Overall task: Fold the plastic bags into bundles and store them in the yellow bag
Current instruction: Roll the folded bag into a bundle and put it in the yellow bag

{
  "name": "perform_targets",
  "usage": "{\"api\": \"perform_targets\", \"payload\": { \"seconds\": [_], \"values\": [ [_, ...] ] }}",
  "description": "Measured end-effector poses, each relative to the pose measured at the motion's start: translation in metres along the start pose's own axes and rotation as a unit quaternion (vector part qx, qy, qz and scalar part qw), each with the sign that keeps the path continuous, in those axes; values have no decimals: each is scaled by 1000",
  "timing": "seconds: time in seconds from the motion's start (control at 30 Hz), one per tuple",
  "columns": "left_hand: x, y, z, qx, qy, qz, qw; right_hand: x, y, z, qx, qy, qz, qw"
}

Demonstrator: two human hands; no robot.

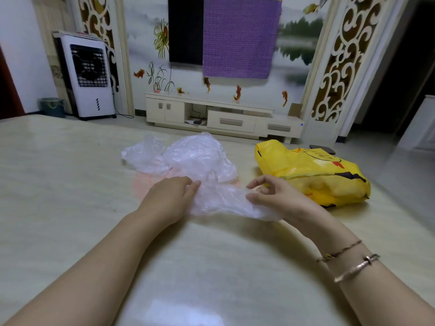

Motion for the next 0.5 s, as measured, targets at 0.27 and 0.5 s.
{"api": "perform_targets", "payload": {
  "seconds": [0.27, 0.5],
  "values": [
    [-46, 24, -8, -29, -43, -366, 929, 12, -1, -15, 120, 80, 56, 988],
    [-59, 23, -19, 107, -26, -426, 898, 8, 5, -6, 27, 119, 54, 991]
  ]
}}
Point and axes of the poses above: each hand's wrist, its own z-axis towards the middle knuckle, its own y-axis out of the back of the hand, x = y × z, the point moved 2 cm from there along z, towards the middle knuckle, and after that the axes turned 4 degrees about -y, right-handed, at the moved point
